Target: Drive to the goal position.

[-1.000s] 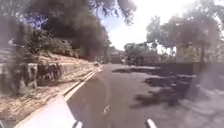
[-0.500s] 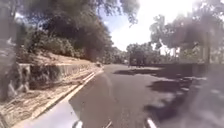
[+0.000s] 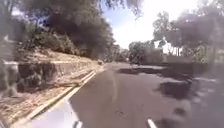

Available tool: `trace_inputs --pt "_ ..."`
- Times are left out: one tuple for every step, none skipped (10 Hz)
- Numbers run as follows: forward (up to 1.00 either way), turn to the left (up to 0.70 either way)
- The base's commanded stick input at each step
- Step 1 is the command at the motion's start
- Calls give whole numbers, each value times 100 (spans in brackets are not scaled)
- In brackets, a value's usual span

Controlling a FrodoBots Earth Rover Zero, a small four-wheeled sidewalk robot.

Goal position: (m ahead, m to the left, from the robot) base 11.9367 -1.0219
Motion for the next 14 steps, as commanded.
trace_inputs --pt "70 0" --pt "70 0" --pt "70 0" --pt "70 0" --pt "70 0" --pt "70 -2" --pt "70 -26" --pt "70 -35" --pt "70 -35" --pt "70 -35" --pt "70 -35" --pt "70 -15" --pt "70 0" --pt "70 0"
